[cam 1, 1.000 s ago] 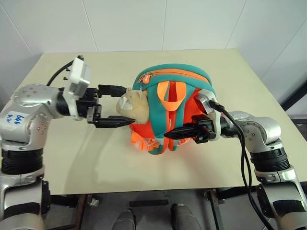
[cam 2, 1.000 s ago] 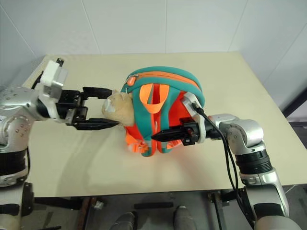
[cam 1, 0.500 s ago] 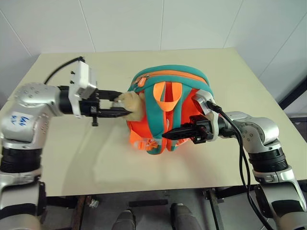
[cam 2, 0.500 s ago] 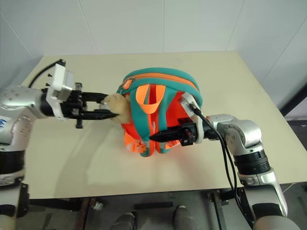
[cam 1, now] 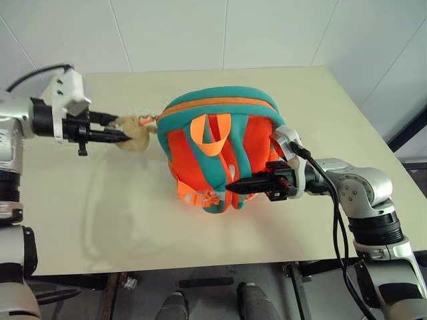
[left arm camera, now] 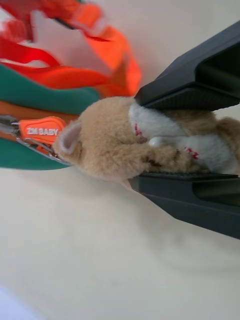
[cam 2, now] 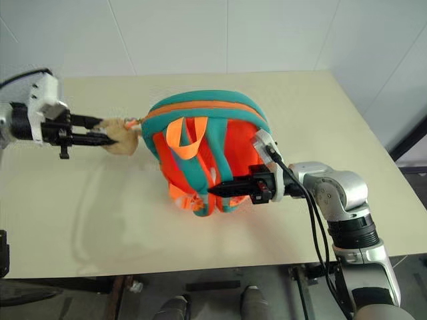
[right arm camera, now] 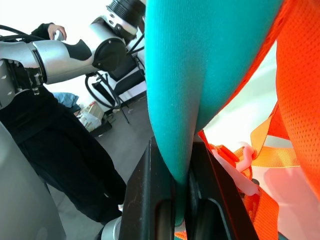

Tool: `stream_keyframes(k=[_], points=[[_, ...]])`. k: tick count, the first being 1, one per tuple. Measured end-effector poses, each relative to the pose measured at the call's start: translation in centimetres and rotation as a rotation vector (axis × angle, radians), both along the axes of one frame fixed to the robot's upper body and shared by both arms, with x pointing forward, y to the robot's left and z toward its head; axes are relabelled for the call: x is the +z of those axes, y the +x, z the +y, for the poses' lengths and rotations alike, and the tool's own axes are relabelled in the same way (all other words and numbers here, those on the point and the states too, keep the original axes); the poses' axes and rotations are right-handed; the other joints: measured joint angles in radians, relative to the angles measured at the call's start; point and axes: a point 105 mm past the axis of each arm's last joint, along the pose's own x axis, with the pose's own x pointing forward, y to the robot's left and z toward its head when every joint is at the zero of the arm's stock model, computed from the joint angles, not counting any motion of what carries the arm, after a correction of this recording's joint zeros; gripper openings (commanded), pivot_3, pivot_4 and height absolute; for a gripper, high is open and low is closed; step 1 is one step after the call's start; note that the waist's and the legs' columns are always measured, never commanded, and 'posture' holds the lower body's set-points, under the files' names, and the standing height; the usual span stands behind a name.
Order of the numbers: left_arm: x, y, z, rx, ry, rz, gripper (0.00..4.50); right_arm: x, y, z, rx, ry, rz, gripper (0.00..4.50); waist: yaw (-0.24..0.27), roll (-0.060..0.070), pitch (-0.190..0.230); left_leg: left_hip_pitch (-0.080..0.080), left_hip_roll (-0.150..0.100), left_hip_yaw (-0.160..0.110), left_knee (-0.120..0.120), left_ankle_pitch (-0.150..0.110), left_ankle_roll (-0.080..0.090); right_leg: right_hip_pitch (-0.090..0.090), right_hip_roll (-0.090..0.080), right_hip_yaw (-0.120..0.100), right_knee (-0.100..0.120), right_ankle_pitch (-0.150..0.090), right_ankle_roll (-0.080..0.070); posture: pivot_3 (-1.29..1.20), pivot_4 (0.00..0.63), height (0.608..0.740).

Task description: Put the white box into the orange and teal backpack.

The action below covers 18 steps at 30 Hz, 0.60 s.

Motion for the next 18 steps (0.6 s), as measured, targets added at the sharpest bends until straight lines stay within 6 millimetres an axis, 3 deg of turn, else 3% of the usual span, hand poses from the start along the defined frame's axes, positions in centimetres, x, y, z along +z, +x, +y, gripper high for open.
stream_keyframes(k=[2, 8, 10, 17, 18], points=[[-2.1, 0.6, -0.3, -0.006, 0.001, 0.044, 1.46, 0.0, 0.0, 0.0, -0.009, 0.001, 0.001, 0.00, 0.002, 0.000, 0.000, 0.000, 0.000, 0.000, 0.000, 0.000, 0.000, 0.000, 0.000, 0.000, 0.000, 0.000, 0.000, 0.00, 0.150, 0.740], [-9.1, 3.1, -4.0, -0.047, 0.008, 0.139, 1.46, 0.3, -0.2, -0.2, -0.026, 0.013, -0.002, 0.00, 0.008, -0.001, 0.000, 0.000, -0.001, 0.000, 0.002, 0.001, 0.001, 0.000, 0.000, 0.000, 0.001, 0.000, 0.000, 0.00, 0.150, 0.740], [-9.7, 3.8, -5.3, -0.056, -0.012, 0.122, 1.46, 0.1, -0.2, -0.2, -0.037, 0.015, 0.004, 0.00, 0.010, -0.001, 0.000, 0.000, -0.001, -0.001, 0.002, 0.001, 0.001, 0.000, 0.000, 0.000, 0.002, 0.000, 0.000, 0.00, 0.150, 0.740], [-10.4, 4.2, -6.4, -0.074, -0.022, 0.073, 1.46, 0.1, -0.2, 0.3, -0.065, 0.025, -0.006, 0.00, 0.030, 0.000, -0.001, 0.002, -0.001, -0.001, 0.004, 0.002, 0.002, 0.003, -0.001, 0.000, 0.002, 0.001, 0.001, 0.00, 0.150, 0.740], [-10.4, 3.9, -6.3, -0.083, -0.020, 0.075, 1.66, 0.1, -0.2, 0.3, -0.076, 0.028, -0.019, 0.29, 0.029, 0.000, -0.001, 0.002, -0.001, -0.001, 0.004, 0.001, 0.002, 0.003, -0.001, 0.000, 0.002, 0.002, 0.001, 0.00, 0.150, 0.740]])
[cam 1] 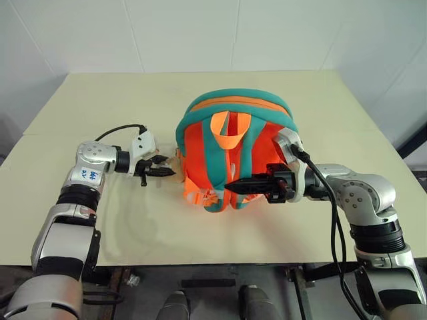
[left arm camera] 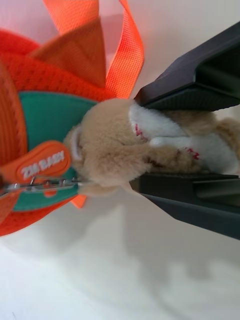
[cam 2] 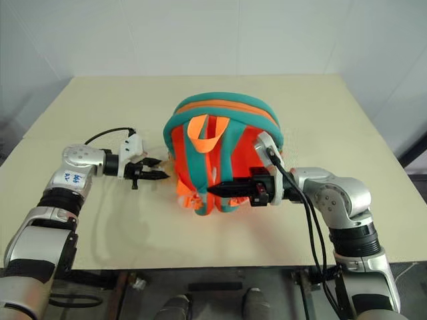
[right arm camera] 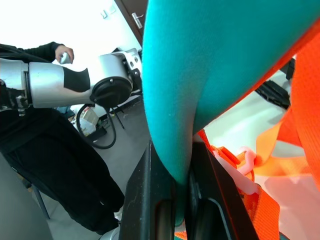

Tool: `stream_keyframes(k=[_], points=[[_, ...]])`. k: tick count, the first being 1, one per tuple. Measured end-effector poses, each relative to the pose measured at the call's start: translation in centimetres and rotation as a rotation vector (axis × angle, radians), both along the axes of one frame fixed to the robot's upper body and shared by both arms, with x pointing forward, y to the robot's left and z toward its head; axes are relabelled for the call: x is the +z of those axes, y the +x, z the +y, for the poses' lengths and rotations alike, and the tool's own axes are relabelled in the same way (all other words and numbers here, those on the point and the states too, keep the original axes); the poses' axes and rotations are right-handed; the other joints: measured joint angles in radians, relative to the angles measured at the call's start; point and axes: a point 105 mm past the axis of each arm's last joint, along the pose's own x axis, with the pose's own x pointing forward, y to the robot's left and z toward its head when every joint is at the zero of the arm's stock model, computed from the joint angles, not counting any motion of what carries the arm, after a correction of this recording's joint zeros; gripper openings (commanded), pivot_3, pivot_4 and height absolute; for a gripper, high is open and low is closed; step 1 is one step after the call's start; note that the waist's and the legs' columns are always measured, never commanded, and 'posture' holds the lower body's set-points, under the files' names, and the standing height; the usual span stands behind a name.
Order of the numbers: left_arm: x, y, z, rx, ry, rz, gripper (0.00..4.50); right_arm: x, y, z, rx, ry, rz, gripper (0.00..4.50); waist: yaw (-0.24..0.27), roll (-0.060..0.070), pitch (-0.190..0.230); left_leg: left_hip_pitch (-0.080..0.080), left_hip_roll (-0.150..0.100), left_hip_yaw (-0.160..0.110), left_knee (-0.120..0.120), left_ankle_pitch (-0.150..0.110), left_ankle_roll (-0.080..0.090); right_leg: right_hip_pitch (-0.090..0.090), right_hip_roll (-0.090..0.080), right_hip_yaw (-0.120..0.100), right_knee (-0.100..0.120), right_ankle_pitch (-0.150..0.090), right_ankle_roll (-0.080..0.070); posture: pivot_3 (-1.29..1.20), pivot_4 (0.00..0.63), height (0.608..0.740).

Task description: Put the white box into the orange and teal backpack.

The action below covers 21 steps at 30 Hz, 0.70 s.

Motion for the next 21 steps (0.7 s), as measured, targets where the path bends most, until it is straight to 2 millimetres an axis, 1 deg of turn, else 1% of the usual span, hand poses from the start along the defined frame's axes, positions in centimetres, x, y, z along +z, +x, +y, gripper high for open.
stream_keyframes(k=[1, 2, 4, 6, 7, 8, 10, 11, 12, 13, 16, 18, 19, 21], points=[[0.2, -0.4, 0.2, -0.004, -0.007, 0.005, 1.89, 0.0, 0.1, -0.2, -0.020, 0.006, -0.007, 0.63, 0.000, 0.000, 0.000, 0.000, 0.000, 0.000, 0.000, 0.000, 0.000, 0.000, 0.000, 0.000, 0.000, 0.000, 0.000, 0.00, 0.150, 0.740], [0.4, -0.9, 0.4, -0.010, -0.013, 0.012, 2.08, 0.0, 0.1, -0.4, -0.034, 0.011, -0.013, 0.86, -0.001, 0.000, 0.000, -0.001, 0.000, 0.000, 0.000, 0.000, 0.000, 0.000, 0.000, 0.000, -0.001, 0.000, 0.000, 0.00, 0.150, 0.740], [0.7, -2.5, 1.3, -0.016, -0.029, 0.033, 2.75, 0.3, -0.4, -1.2, -0.059, 0.011, -0.042, 1.57, -0.007, 0.000, 0.000, -0.002, 0.000, 0.000, -0.003, 0.000, 0.000, -0.002, 0.000, 0.000, 0.001, 0.000, 0.000, 0.00, 0.150, 0.740], [1.1, -4.4, 2.3, -0.008, -0.046, 0.046, 3.36, 0.9, -0.8, -2.3, -0.097, 0.005, -0.094, 2.23, -0.012, 0.000, 0.000, -0.002, 0.001, 0.000, -0.005, 0.000, 0.000, -0.003, 0.000, 0.000, 0.001, -0.001, -0.001, 0.00, 0.150, 0.740], [1.3, -5.2, 2.5, -0.004, -0.054, 0.049, 3.67, 1.2, -0.9, -2.8, -0.119, 0.000, -0.119, 2.57, -0.013, 0.000, 0.000, -0.002, 0.001, 0.000, -0.005, -0.001, 0.000, -0.003, 0.000, 0.000, 0.000, -0.001, -0.001, 0.00, 0.150, 0.740], [1.4, -6.4, 2.7, 0.000, -0.058, 0.049, 3.99, 1.3, -1.1, -3.4, -0.147, -0.014, -0.153, 2.92, -0.014, 0.000, 0.000, -0.002, 0.002, 0.000, -0.006, -0.001, 0.001, -0.003, 0.000, 0.000, -0.001, -0.002, -0.001, 0.00, 0.150, 0.740], [0.9, -8.4, 3.2, 0.016, -0.078, 0.082, 4.50, 0.8, -1.4, -4.6, -0.201, -0.055, -0.194, 3.58, -0.013, 0.000, 0.000, -0.002, 0.001, 0.001, -0.006, -0.001, 0.001, -0.003, 0.000, 0.000, -0.002, -0.002, -0.001, 0.00, 0.150, 0.740], [0.6, -9.1, 3.3, 0.029, -0.097, 0.102, 4.50, 0.6, -1.4, -5.3, -0.232, -0.069, -0.206, 3.87, -0.010, 0.000, 0.000, -0.002, 0.001, 0.001, -0.006, -0.001, 0.001, -0.003, 0.000, 0.000, -0.004, -0.002, -0.001, 0.00, 0.150, 0.740], [0.2, -9.9, 3.3, 0.048, -0.124, 0.126, 4.50, 0.4, -1.3, -6.1, -0.266, -0.078, -0.215, 4.25, -0.006, 0.000, 0.000, -0.002, 0.001, 0.001, -0.005, -0.001, 0.001, -0.002, 0.000, 0.000, -0.005, -0.002, -0.001, 0.00, 0.150, 0.740], [0.0, -10.4, 3.3, 0.062, -0.142, 0.142, 4.50, 0.4, -1.2, -6.7, -0.292, -0.081, -0.229, 4.48, -0.003, 0.000, 0.000, -0.002, 0.001, 0.001, -0.005, -0.001, 0.001, -0.002, 0.000, 0.000, -0.004, -0.002, -0.002, 0.00, 0.150, 0.740], [-0.5, -11.5, 3.8, 0.112, -0.162, 0.144, 4.50, -0.1, -0.7, -8.5, -0.358, -0.129, -0.289, 4.48, 0.001, 0.000, 0.000, 0.001, 0.001, 0.001, -0.005, -0.001, 0.002, 0.001, 0.000, 0.000, -0.006, -0.001, -0.003, 0.00, 0.150, 0.740], [-0.6, -11.5, 4.2, 0.151, -0.179, 0.144, 4.50, -0.3, 0.1, -9.7, -0.407, -0.141, -0.330, 4.48, 0.000, 0.000, 0.001, 0.003, 0.001, 0.002, -0.005, 0.001, 0.004, 0.004, 0.000, -0.001, -0.013, 0.000, -0.010, 0.00, 0.150, 0.740], [-0.5, -11.4, 4.1, 0.159, -0.189, 0.132, 4.50, -0.4, 0.4, -10.3, -0.424, -0.156, -0.350, 4.48, -0.001, 0.000, 0.001, 0.004, 0.002, 0.002, -0.005, 0.002, 0.006, 0.008, 0.000, -0.001, -0.018, -0.001, -0.018, 0.00, 0.150, 0.740], [-0.3, -11.4, 3.9, 0.158, -0.192, 0.115, 4.50, -0.8, 1.3, -11.7, -0.469, -0.192, -0.387, 4.48, -0.003, 0.000, 0.001, 0.010, 0.002, 0.004, -0.005, 0.002, 0.006, 0.017, 0.000, -0.001, -0.028, 0.004, -0.018, 0.00, 0.150, 0.740]])
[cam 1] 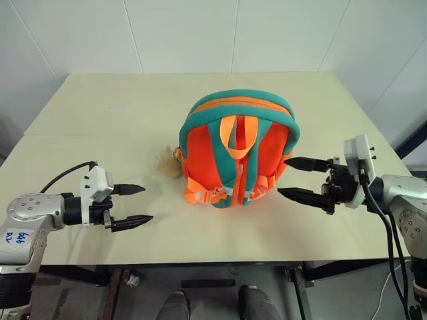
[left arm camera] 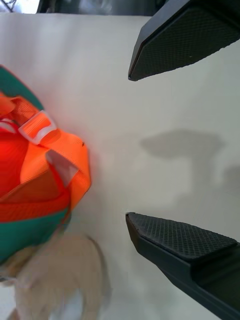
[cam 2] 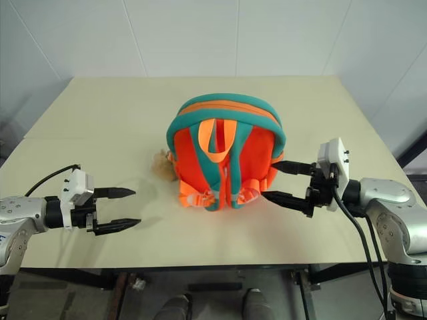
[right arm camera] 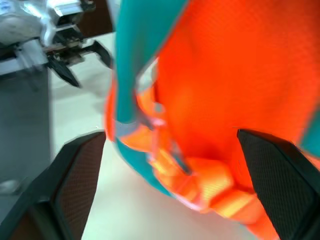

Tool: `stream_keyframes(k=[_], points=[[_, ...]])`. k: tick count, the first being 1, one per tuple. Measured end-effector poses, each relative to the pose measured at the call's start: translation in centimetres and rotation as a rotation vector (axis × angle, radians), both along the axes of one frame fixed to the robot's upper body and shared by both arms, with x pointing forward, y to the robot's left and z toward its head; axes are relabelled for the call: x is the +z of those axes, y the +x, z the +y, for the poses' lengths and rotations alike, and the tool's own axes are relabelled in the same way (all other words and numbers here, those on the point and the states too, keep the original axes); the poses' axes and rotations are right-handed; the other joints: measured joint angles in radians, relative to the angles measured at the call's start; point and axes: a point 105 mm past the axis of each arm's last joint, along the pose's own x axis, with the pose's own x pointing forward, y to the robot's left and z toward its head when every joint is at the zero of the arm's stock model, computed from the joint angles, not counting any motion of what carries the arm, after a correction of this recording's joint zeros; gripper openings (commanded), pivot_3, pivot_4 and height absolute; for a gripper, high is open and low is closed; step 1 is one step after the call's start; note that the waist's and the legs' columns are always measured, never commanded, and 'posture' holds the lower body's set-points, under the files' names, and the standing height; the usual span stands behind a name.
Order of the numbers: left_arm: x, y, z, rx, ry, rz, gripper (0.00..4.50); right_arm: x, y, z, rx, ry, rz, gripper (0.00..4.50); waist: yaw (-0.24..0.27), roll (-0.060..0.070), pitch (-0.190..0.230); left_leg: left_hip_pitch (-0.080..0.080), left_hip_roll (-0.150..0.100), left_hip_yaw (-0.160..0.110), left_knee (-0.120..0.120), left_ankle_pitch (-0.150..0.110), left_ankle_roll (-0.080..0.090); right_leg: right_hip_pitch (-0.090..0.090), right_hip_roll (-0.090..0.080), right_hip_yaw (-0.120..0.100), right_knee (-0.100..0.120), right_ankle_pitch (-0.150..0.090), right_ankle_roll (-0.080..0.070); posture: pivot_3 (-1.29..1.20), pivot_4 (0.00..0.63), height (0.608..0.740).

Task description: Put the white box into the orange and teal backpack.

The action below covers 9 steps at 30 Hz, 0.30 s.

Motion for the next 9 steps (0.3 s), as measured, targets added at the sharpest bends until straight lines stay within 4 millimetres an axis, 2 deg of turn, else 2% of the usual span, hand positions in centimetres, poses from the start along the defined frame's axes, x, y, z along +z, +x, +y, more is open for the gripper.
stream_keyframes(k=[4, 9], points=[[0.2, 0.0, -0.5, -0.012, -0.009, -0.040, 4.50, -1.6, 1.2, -2.3, -0.071, -0.054, -0.019, 4.48, -0.005, 0.000, 0.000, 0.003, 0.000, 0.002, 0.000, 0.000, -0.001, 0.010, -0.001, 0.000, -0.013, 0.005, 0.000, 0.00, 0.150, 0.740], [0.8, 0.4, -0.6, -0.010, -0.013, -0.083, 4.50, -2.1, 1.5, -2.3, -0.071, -0.076, -0.034, 4.48, -0.004, 0.000, 0.000, 0.003, 0.001, 0.002, -0.003, -0.001, -0.001, 0.007, 0.000, 0.001, -0.008, 0.003, 0.002, 0.00, 0.150, 0.740]])
